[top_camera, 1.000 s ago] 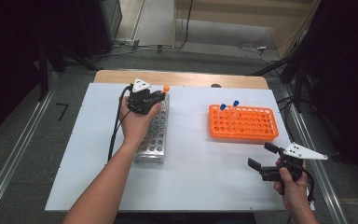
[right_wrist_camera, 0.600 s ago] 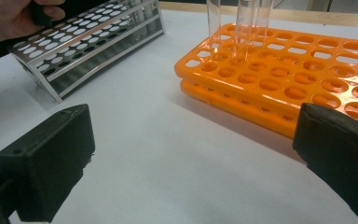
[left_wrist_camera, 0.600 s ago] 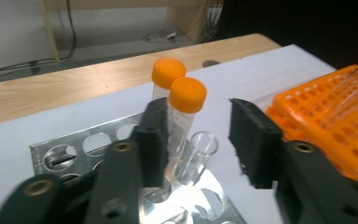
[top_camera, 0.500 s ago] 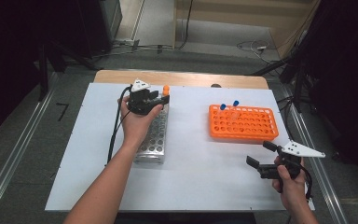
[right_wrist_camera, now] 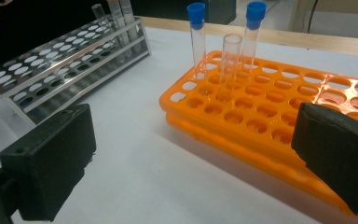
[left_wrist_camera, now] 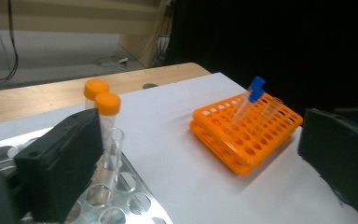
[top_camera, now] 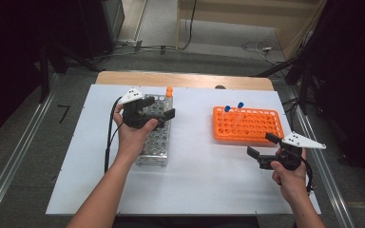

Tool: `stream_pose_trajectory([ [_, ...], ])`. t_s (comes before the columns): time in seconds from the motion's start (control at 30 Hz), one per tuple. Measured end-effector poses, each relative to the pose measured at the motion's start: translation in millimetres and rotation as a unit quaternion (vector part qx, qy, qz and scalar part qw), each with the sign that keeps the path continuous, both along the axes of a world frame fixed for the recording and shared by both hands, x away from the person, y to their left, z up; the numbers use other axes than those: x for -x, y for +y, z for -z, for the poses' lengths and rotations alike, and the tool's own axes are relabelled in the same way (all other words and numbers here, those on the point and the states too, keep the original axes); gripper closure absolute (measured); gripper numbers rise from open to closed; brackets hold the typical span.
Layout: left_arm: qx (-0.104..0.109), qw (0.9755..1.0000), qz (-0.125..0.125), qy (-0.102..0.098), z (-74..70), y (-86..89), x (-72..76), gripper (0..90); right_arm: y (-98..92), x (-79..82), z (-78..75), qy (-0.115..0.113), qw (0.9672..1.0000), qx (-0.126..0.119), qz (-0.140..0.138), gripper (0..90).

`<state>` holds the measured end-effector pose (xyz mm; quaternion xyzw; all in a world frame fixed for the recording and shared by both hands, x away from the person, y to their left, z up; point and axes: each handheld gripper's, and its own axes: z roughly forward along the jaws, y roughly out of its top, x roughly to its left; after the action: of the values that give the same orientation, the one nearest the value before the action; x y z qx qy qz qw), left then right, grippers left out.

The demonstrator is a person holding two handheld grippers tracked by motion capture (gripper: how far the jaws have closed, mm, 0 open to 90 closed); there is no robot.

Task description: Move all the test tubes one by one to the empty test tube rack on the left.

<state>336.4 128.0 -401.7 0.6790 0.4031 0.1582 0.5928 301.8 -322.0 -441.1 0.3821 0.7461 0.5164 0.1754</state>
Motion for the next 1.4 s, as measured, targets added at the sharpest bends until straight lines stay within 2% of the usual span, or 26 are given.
stream_pose_trajectory([
  [0.13, -0.004, 0.9999, 0.011, -0.007, 1.9, 0.4, 15.3, 0.0, 1.6, -10.6, -4.0, 0.001, 0.9999, -0.007, 0.007, 0.0],
  [0.2, -0.014, 0.9997, 0.014, -0.012, 3.3, -0.4, 23.0, 0.0, 2.9, -15.7, -4.8, -0.002, 0.9999, -0.01, 0.012, 1.8],
  [0.3, -0.016, 0.9996, 0.02, -0.015, 3.9, 0.3, 34.1, 0.0, 6.8, -24.4, -4.3, 0.004, 0.9998, -0.006, 0.02, 4.9],
  [0.53, -0.018, 0.9992, 0.023, -0.028, 6.4, 0.4, 56.0, 0.0, 14.1, -47.0, 2.7, 0.012, 0.9988, -0.014, 0.045, 17.5],
  [0.63, -0.016, 0.999, 0.027, -0.031, 9.5, -0.5, 63.2, 0.0, 17.6, -55.2, 9.2, 0.017, 0.9984, -0.006, 0.053, 24.0],
  [0.73, -0.027, 0.9988, 0.026, -0.031, 12.1, -1.3, 67.2, 0.0, 22.9, -62.2, 16.6, 0.023, 0.9979, 0.005, 0.061, 29.6],
  [1.03, -0.026, 0.9992, 0.021, -0.022, 19.5, 3.5, 71.9, 0.0, 44.0, -73.8, 33.4, 0.027, 0.9976, 0.017, 0.061, 45.2],
  [1.2, -0.027, 0.9992, 0.023, -0.017, 23.8, 1.8, 72.4, 0.0, 49.8, -80.1, 40.3, 0.03, 0.9972, 0.01, 0.069, 53.8],
  [1.4, -0.03, 0.9991, 0.029, -0.011, 28.1, -1.9, 70.9, 0.0, 60.2, -83.7, 44.4, 0.024, 0.9973, 0.014, 0.068, 61.7],
])
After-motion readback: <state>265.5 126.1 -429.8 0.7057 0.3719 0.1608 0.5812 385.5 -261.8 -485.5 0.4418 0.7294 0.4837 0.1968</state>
